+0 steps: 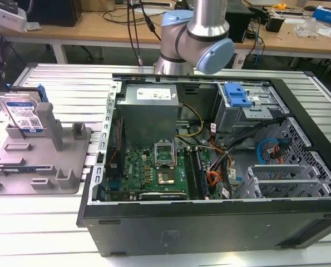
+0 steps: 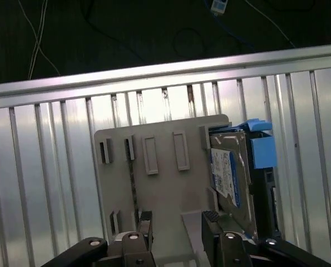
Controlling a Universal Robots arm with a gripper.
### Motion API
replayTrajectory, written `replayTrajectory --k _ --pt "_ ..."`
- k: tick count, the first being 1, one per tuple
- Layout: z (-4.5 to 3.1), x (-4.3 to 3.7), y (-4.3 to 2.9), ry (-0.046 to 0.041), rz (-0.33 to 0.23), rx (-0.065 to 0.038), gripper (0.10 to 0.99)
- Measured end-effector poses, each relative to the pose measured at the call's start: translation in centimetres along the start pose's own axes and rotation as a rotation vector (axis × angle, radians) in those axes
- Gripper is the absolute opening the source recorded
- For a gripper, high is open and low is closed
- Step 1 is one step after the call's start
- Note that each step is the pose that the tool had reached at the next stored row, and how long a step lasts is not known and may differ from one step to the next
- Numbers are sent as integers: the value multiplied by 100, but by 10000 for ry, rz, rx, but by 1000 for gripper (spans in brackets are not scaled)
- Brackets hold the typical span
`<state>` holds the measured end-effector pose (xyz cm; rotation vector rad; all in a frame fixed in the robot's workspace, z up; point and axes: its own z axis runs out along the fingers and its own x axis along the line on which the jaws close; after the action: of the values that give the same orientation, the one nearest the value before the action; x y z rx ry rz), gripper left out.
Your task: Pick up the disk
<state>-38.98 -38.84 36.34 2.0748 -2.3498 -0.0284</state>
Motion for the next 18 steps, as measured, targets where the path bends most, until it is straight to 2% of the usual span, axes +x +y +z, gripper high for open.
replayTrajectory --k 6,12,14,16,18 --pt "4 -341 75 34 -3 5 482" --pt "9 -615 171 69 -23 10 482" --pt "11 -672 216 73 -28 11 482" --pt "14 -696 349 77 -28 10 482" --pt "16 -696 415 76 -33 10 482"
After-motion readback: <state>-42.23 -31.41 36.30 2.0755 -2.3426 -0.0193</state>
